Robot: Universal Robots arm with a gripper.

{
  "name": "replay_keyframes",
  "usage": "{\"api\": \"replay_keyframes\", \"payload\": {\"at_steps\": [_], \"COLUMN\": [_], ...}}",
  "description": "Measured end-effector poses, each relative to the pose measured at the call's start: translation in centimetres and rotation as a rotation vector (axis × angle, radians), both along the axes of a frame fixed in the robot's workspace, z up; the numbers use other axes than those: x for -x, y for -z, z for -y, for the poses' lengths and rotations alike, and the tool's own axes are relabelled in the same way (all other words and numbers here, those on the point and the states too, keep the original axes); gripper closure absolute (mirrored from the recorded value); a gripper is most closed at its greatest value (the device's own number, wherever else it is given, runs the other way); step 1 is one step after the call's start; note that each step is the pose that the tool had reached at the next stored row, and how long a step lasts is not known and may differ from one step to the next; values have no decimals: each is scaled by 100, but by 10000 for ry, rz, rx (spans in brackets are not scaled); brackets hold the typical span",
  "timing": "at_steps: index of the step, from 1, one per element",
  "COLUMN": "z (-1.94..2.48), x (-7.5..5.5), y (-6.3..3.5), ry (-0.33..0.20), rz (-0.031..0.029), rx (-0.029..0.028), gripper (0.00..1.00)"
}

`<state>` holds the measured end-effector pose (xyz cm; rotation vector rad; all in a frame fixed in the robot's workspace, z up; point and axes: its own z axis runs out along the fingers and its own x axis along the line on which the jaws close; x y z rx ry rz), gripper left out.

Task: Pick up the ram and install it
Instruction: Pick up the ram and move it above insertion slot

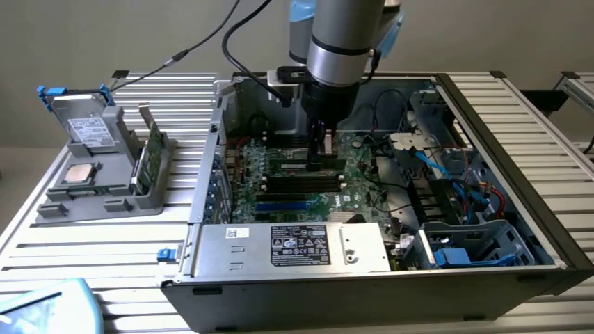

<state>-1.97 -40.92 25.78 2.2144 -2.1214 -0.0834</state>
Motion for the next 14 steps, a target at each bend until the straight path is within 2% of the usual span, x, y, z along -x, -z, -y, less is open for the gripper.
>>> {"api": "replay_keyframes", "payload": {"at_steps": [14], "z": [-7], "x": [48], "y": [256], "ry": [0], "rz": [1], "rx": [0], "gripper": [85]}}
